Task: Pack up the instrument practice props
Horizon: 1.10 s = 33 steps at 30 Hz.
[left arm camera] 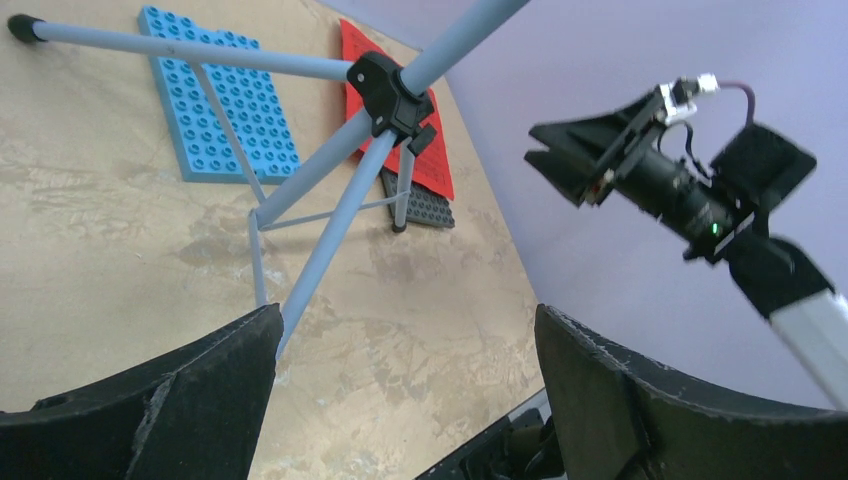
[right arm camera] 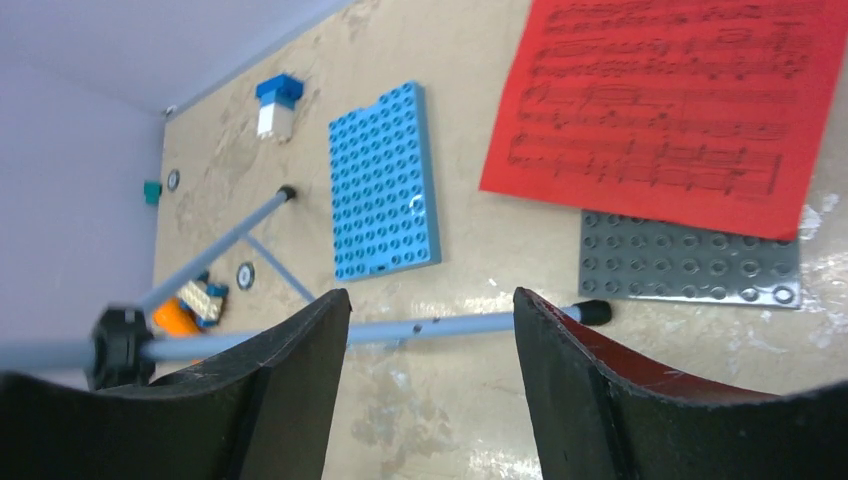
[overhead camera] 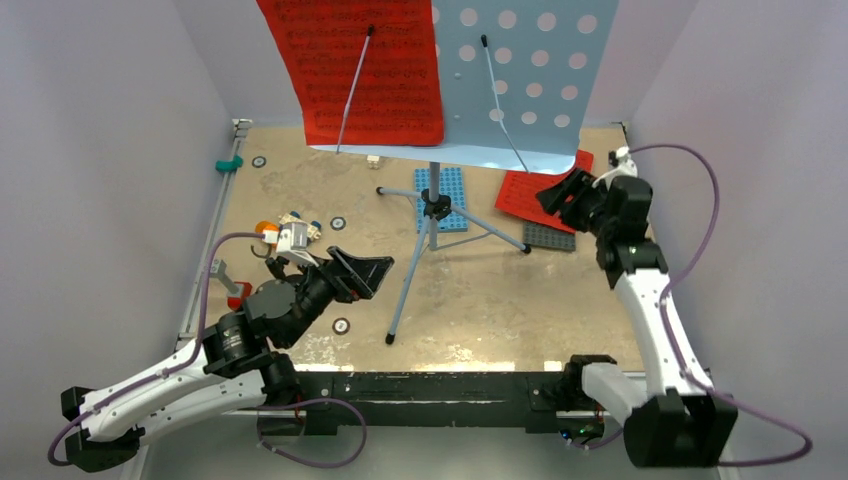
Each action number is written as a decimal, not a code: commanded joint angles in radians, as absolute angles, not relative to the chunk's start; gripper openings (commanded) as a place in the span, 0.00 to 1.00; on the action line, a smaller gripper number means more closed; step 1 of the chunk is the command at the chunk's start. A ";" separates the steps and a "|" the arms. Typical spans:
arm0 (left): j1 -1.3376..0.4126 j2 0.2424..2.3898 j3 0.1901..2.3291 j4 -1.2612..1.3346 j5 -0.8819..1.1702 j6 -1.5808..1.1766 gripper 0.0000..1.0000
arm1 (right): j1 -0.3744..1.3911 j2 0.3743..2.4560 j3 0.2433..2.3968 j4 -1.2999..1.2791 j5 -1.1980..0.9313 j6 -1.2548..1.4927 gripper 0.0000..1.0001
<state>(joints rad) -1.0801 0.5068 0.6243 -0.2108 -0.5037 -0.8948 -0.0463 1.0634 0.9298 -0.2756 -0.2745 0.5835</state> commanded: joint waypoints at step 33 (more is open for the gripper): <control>-1.081 0.410 0.970 -0.135 -0.473 -0.216 0.92 | 1.377 0.870 1.092 0.176 0.547 -0.157 0.85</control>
